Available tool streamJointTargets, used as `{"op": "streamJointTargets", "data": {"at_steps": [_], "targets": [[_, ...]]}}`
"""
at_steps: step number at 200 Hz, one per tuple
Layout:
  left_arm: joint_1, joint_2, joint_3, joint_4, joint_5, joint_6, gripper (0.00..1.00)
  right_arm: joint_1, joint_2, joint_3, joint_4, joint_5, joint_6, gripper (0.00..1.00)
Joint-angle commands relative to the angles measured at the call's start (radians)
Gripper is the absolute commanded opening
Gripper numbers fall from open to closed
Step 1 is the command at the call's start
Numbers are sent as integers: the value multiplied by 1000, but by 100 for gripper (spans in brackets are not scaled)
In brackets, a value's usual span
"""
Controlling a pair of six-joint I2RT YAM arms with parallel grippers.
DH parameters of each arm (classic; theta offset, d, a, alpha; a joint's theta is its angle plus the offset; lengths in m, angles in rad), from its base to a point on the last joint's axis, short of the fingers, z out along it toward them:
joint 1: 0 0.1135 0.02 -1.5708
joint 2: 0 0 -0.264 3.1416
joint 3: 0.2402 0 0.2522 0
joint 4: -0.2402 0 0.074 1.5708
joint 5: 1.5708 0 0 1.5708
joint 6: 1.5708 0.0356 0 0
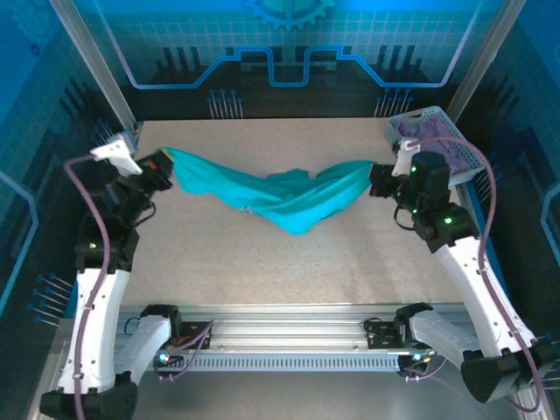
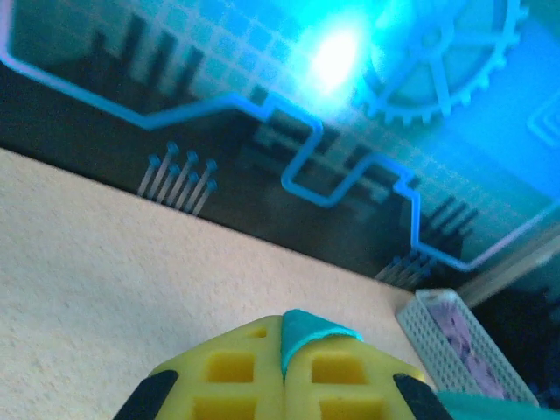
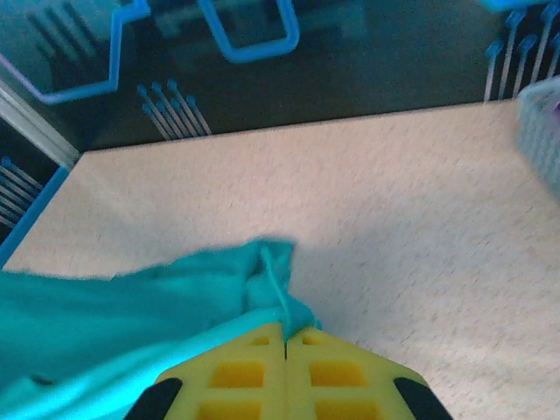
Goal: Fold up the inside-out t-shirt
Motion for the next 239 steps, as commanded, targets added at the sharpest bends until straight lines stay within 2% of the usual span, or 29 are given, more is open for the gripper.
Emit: {"op": "streamJointTargets", "data": {"at_steps": [1, 28, 45, 69, 90, 103, 115, 133, 156, 199, 239], "targets": [[108, 38, 68, -116, 139, -55, 0, -58, 23, 92, -127, -50, -68, 0], [117, 54, 28, -105, 162, -72, 0, -56, 85, 125, -145, -134, -61, 0], [115, 72, -18, -114, 183, -62, 0, -14, 157, 114, -133, -174, -50, 0], [115, 104, -75, -107, 211, -57, 0, 40, 360, 115, -69, -183, -27, 0], [113, 125, -108, -81, 227, -62, 0, 47, 600, 206, -23, -217, -13, 0], [108, 138, -116, -72, 233, -64, 0, 52, 729, 298, -51, -219, -32, 8], [101, 147, -121, -67, 240, -59, 0, 64, 788, 340, -85, -192, -57, 17], [93, 153, -126, -67, 249, -49, 0, 102, 770, 296, -107, -134, -93, 32], [90, 150, -138, -61, 249, -35, 0, 146, 678, 135, -116, -71, -99, 41], [84, 154, -145, -38, 274, -35, 0, 188, 576, -101, -98, -85, -57, 42], [84, 148, -148, -32, 283, -32, 0, 183, 605, -160, -49, -144, -51, 44]]}}
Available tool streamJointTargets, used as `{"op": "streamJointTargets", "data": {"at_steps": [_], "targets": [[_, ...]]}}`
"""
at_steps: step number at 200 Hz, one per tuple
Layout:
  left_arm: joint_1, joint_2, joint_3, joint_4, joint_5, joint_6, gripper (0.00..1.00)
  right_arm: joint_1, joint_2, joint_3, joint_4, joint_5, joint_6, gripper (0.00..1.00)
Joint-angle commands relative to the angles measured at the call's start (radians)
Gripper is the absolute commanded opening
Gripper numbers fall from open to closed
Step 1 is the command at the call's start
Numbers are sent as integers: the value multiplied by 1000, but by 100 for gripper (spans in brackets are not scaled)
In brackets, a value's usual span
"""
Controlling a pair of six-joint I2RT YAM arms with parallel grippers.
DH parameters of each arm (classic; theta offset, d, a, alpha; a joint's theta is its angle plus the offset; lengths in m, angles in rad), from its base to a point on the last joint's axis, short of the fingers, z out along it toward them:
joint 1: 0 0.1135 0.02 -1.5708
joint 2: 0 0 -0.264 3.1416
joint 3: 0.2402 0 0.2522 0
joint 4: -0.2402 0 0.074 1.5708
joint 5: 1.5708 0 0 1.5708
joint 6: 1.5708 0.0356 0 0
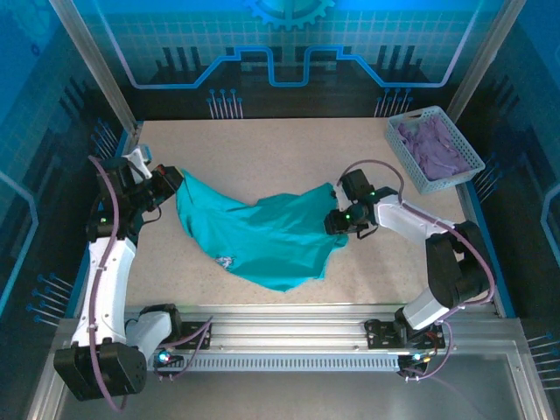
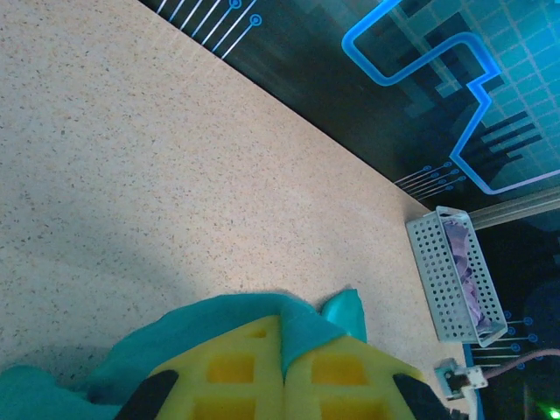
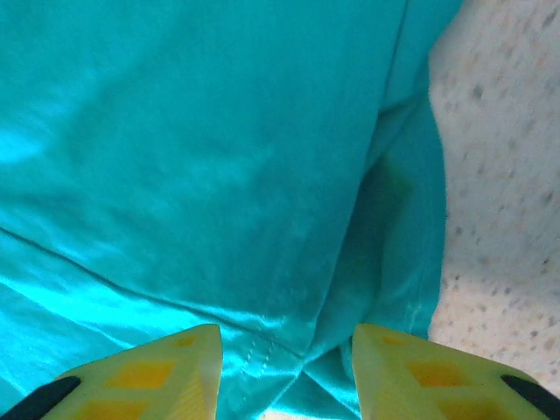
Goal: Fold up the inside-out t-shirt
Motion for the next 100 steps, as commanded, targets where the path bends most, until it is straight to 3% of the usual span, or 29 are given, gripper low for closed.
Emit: {"op": "streamJointTargets", "data": {"at_steps": [1, 100], "targets": [[-6, -8, -13, 38, 33, 22, 0, 0, 20, -10, 33, -47, 13, 44], [-6, -11, -18, 42, 39, 23, 0, 1, 80, -28, 73, -72, 14, 45]]}}
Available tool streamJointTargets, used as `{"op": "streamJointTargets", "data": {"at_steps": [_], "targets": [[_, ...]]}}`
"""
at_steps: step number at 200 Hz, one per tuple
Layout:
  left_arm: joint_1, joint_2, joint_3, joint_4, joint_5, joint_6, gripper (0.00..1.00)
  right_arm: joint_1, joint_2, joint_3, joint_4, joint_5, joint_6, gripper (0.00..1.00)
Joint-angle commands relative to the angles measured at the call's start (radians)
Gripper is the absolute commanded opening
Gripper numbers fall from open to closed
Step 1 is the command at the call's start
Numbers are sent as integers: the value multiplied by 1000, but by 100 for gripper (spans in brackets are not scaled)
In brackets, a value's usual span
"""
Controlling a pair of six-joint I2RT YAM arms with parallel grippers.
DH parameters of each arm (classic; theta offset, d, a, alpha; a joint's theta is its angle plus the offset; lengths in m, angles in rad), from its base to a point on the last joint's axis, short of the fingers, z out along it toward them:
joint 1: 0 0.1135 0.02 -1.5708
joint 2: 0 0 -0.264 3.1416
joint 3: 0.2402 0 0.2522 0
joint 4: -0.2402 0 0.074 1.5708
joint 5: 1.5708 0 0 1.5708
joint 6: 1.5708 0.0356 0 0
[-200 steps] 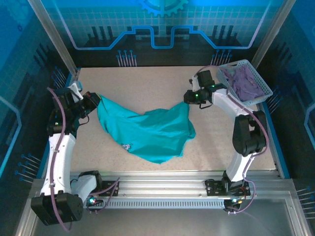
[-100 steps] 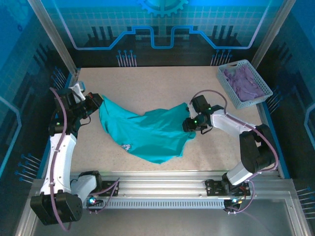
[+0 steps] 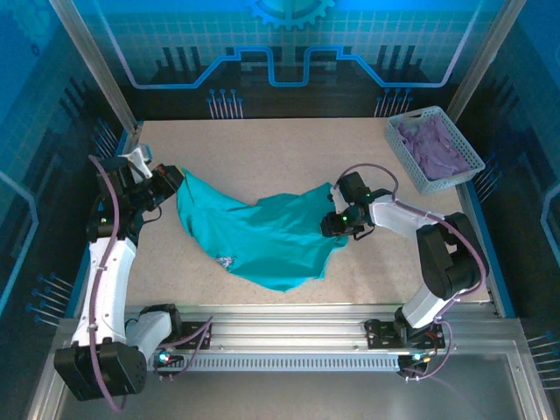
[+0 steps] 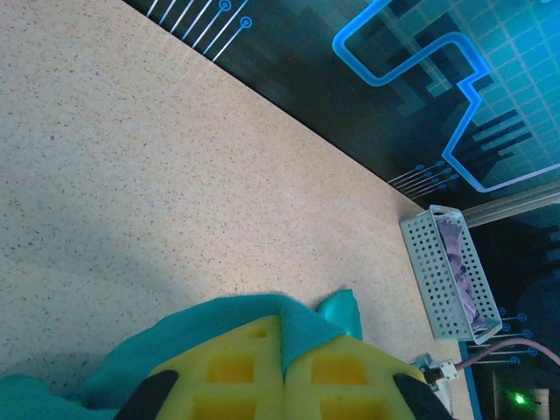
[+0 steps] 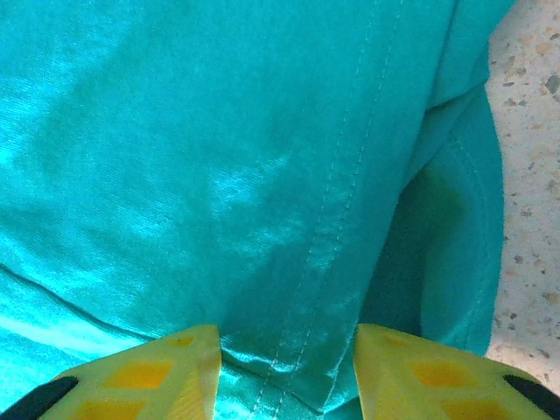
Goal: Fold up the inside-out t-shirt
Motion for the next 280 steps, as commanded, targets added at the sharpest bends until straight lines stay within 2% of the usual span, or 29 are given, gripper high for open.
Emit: {"op": "streamJointTargets", "data": {"at_steps": [1, 60, 170, 192, 213, 280], "targets": [[-5, -10, -11, 21, 28, 20, 0, 1, 11, -21, 6, -24, 10, 45], [-5, -11, -12, 23, 32, 22, 0, 1, -32, -59, 34, -54, 40, 38], [-4, -15, -13, 24, 32, 24, 0, -7, -119, -76, 91, -85, 80, 1], [-5, -15, -14, 25, 33, 23, 0, -17, -119, -109, 91, -66, 84, 2], [-5, -16, -15, 27, 35, 21, 0, -16, -106, -115, 79, -40, 80, 8], [-5, -16, -18, 29, 33, 21, 0, -12, -90, -159, 127, -68, 109, 25]]}}
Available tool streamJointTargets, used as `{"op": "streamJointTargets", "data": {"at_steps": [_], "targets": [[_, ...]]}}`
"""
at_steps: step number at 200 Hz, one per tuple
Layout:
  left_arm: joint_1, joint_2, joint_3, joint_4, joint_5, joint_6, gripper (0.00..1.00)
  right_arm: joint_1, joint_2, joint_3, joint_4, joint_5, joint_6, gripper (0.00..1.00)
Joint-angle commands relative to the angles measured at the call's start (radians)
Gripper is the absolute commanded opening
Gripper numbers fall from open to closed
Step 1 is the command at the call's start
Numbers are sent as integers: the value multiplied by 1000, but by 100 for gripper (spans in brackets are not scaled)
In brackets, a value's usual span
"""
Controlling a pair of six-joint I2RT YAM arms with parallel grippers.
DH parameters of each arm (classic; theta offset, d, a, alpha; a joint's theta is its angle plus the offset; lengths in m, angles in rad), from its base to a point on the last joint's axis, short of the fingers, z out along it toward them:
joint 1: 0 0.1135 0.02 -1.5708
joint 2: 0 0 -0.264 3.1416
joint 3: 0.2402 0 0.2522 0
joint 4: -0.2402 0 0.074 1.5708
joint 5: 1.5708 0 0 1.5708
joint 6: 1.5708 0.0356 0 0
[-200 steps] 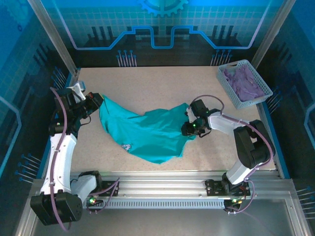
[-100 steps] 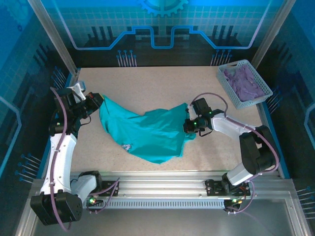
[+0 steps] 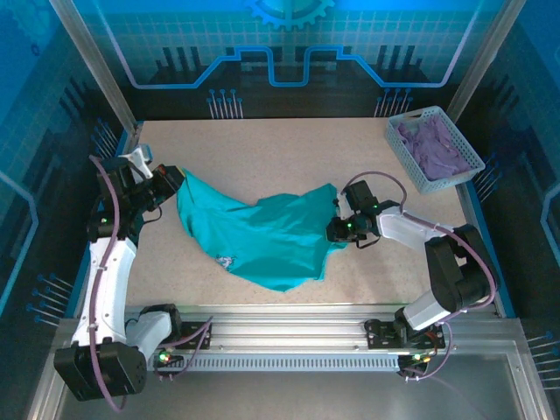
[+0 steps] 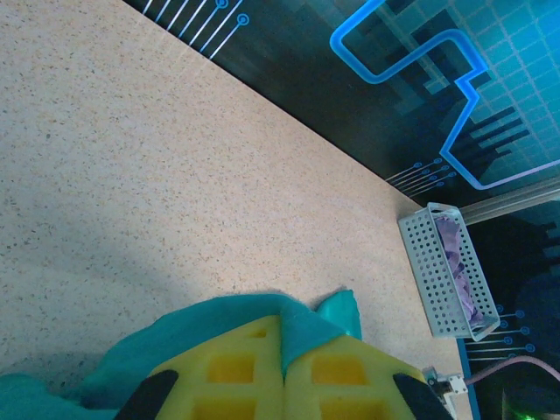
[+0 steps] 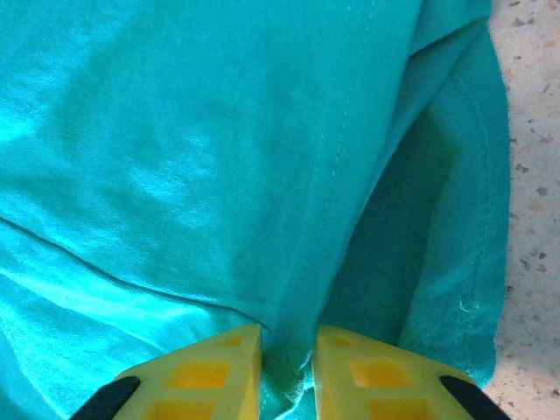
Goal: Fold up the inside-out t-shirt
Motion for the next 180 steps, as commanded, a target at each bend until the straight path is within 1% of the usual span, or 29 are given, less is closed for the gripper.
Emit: {"op": "streamJointTargets", "data": {"at_steps": [1, 25, 39, 72, 83, 100, 116, 132, 153, 162, 180], "targets": [[-5, -16, -12, 23, 25, 21, 0, 0, 12, -22, 24, -16, 15, 25], [-5, -16, -12, 24, 26, 20, 0, 7, 14, -25, 43, -31, 24, 26], [-5, -16, -11, 24, 27, 21, 0, 7, 18, -26, 54, -34, 30, 24], [-5, -17, -13, 25, 27, 21, 0, 7, -10, -18, 56, -2, 32, 9], [-5, -15, -10, 25, 25, 18, 0, 0, -58, -4, 49, 9, 25, 5], [-5, -11, -1, 29, 26, 0, 0, -27, -161, 39, 39, -12, 8, 1], [-1, -11, 26, 31, 31, -30, 0, -87, -275, 113, 27, -63, -11, 0], [24, -14, 89, 0, 33, -63, 0, -182, -375, 181, 19, -135, -10, 0], [92, -24, 188, -24, 48, -106, 0, -314, -459, 269, -4, -214, -6, 0], [129, -29, 229, -13, 67, -149, 0, -361, -484, 310, -25, -230, -13, 0], [206, -31, 312, 33, 140, -259, 0, -450, -531, 388, -52, -280, -12, 0]]}}
